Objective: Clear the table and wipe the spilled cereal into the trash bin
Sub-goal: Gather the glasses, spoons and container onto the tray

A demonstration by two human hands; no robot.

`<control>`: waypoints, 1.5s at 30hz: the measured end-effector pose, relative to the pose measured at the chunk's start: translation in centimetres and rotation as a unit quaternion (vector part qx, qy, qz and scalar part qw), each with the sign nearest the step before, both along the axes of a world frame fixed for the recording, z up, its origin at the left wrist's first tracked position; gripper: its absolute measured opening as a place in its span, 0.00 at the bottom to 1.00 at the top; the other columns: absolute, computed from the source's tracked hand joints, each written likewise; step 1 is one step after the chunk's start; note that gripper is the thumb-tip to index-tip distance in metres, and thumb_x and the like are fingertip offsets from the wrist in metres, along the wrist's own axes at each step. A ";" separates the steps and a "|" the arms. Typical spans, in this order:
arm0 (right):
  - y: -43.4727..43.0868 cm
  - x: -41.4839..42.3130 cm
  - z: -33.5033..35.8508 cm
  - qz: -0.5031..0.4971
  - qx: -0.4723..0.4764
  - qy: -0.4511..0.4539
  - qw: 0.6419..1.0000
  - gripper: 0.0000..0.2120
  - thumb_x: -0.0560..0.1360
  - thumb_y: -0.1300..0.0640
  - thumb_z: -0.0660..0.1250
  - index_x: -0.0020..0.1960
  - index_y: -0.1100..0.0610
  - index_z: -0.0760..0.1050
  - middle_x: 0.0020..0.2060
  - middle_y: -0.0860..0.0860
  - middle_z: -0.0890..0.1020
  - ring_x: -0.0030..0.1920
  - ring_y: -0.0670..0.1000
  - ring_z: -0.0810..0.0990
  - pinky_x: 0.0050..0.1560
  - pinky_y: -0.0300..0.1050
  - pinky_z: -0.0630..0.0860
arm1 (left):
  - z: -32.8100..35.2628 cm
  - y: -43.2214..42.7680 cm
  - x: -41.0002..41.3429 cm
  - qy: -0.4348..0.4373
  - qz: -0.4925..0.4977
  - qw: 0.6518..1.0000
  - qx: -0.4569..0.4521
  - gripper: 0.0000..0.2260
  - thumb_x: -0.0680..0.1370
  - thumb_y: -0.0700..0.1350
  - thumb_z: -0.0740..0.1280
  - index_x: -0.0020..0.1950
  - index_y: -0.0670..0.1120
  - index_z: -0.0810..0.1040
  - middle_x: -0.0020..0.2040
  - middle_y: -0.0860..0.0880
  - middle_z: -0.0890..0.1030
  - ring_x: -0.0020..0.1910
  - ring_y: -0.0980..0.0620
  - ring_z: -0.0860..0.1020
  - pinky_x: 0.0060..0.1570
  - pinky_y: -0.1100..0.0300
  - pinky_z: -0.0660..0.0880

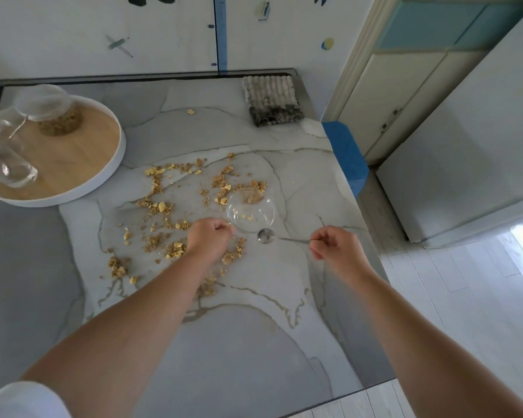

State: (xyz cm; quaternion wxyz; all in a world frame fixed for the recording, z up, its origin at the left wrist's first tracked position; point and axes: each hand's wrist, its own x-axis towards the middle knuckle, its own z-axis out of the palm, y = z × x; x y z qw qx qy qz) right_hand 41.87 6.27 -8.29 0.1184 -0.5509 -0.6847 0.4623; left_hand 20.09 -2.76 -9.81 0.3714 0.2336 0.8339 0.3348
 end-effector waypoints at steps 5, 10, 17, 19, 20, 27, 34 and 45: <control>1.0 -3.9 1.5 -0.063 0.012 0.065 0.996 0.10 0.73 0.65 0.65 0.35 0.54 0.76 0.29 0.53 0.80 0.33 0.52 0.77 0.46 0.54 0.79 | 1.1 -0.1 -0.4 0.000 0.000 1.000 0.015 0.05 0.77 0.44 0.66 0.47 0.45 0.80 0.34 0.52 0.76 0.33 0.53 0.75 0.38 0.60 0.74; 1.4 -6.9 1.2 -0.037 0.027 0.034 0.998 0.11 0.71 0.64 0.66 0.32 0.52 0.76 0.27 0.52 0.79 0.29 0.51 0.75 0.39 0.50 0.77 | 1.3 -0.9 -1.3 -0.008 0.001 1.000 0.014 0.04 0.77 0.44 0.66 0.47 0.46 0.80 0.34 0.52 0.77 0.34 0.53 0.75 0.33 0.65 0.70; 1.9 -9.6 0.9 0.036 0.008 0.053 0.998 0.07 0.73 0.62 0.67 0.38 0.52 0.76 0.30 0.52 0.78 0.31 0.49 0.74 0.41 0.48 0.76 | 1.5 -2.2 -2.5 -0.009 0.027 1.000 0.006 0.06 0.77 0.45 0.66 0.45 0.44 0.81 0.34 0.48 0.79 0.32 0.55 0.74 0.30 0.65 0.68; 2.0 -10.3 1.0 0.040 -0.003 0.077 0.996 0.03 0.74 0.57 0.67 0.48 0.53 0.76 0.37 0.53 0.80 0.37 0.51 0.78 0.45 0.49 0.77 | 1.5 -2.7 -2.9 -0.007 0.048 0.999 0.004 0.06 0.77 0.45 0.66 0.46 0.44 0.82 0.34 0.52 0.78 0.32 0.58 0.74 0.30 0.67 0.67; 2.0 -10.8 1.0 0.034 -0.023 0.094 0.995 0.08 0.75 0.55 0.66 0.53 0.54 0.76 0.43 0.53 0.81 0.42 0.52 0.80 0.45 0.48 0.78 | 1.6 -2.9 -3.1 -0.004 0.062 0.998 0.005 0.06 0.77 0.45 0.66 0.46 0.45 0.82 0.33 0.53 0.77 0.32 0.59 0.73 0.30 0.67 0.66; 1.0 -16.4 1.2 -0.026 -0.298 0.233 0.925 0.16 0.79 0.48 0.57 0.56 0.57 0.76 0.54 0.56 0.79 0.53 0.55 0.77 0.48 0.52 0.76 | 2.8 -4.9 -5.8 -0.009 0.139 0.990 0.030 0.06 0.76 0.43 0.67 0.42 0.44 0.81 0.30 0.50 0.76 0.28 0.56 0.74 0.30 0.65 0.69; -0.9 -26.0 1.9 0.025 -0.278 0.222 0.934 0.09 0.78 0.53 0.59 0.47 0.54 0.77 0.51 0.53 0.79 0.53 0.52 0.77 0.44 0.45 0.76 | 3.5 -7.0 -13.8 -0.010 0.192 0.980 0.056 0.10 0.75 0.41 0.68 0.33 0.45 0.76 0.27 0.51 0.72 0.28 0.54 0.68 0.34 0.60 0.64; -0.4 -41.7 0.9 -0.018 -0.297 0.226 0.928 0.07 0.76 0.57 0.62 0.41 0.56 0.75 0.39 0.51 0.80 0.40 0.49 0.77 0.40 0.44 0.73 | 2.0 -6.2 -27.9 0.027 0.192 0.979 0.058 0.06 0.75 0.41 0.67 0.39 0.42 0.79 0.29 0.51 0.72 0.33 0.52 0.69 0.32 0.61 0.64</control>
